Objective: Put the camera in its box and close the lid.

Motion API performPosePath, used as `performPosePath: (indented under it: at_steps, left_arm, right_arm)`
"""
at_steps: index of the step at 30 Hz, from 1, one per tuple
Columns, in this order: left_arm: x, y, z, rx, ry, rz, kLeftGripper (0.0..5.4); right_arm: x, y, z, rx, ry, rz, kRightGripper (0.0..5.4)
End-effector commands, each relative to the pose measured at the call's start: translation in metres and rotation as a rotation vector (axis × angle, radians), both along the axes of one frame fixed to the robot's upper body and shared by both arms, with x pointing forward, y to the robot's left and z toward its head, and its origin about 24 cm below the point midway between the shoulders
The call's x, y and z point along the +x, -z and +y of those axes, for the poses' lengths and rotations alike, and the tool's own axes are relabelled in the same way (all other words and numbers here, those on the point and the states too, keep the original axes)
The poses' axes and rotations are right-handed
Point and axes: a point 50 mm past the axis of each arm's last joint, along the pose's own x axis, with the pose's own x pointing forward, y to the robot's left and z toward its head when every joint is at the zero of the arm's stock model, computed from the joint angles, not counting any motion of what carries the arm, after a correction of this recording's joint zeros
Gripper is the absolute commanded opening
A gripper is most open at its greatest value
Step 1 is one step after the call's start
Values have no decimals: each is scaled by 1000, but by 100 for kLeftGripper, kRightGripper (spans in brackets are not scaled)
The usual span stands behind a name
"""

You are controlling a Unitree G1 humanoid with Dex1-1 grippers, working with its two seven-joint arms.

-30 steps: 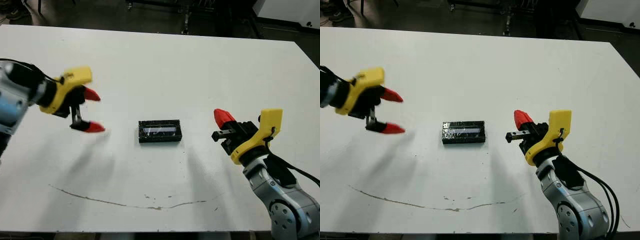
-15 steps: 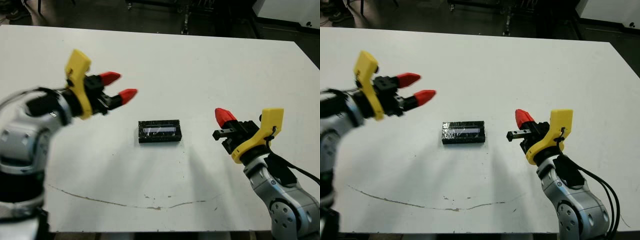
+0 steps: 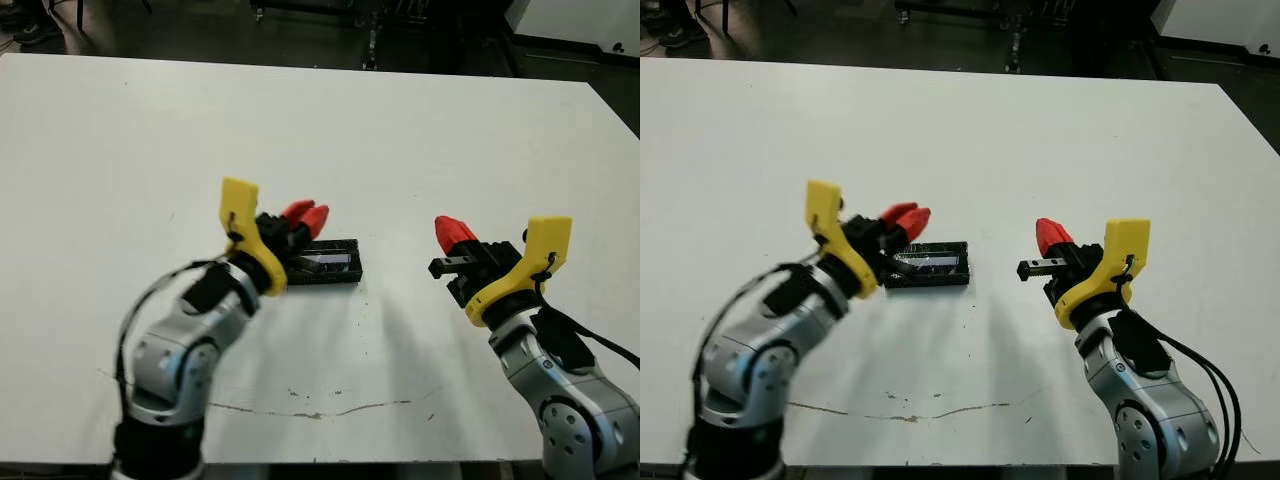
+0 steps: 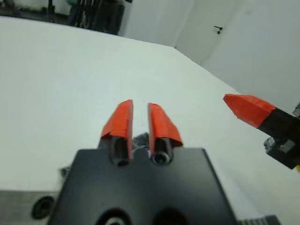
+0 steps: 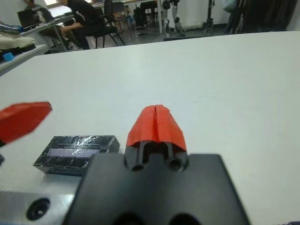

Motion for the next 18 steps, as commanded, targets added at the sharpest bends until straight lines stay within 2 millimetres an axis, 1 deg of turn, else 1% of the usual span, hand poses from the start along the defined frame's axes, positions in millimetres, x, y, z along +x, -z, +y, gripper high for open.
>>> performPosePath:
  at_steps: [1, 2, 5, 11, 18]
  left_arm:
    - [-3, 16, -3, 36, -34, 45, 16]
    - [-3, 19, -5, 48, -32, 55, 2]
    - [-5, 33, -8, 94, -14, 107, 1]
    - [-3, 54, -11, 201, -59, 235, 1]
    - [-1, 76, -5, 297, -77, 374, 1]
  right_arm:
    - [-1, 1, -2, 10, 11, 3, 0]
    - [-1, 1, -2, 9, 12, 3, 0]
    - [-2, 1, -2, 7, 12, 2, 0]
    - [-2, 1, -2, 11, 13, 3, 0]
    - [-3, 1, -2, 12, 13, 4, 0]
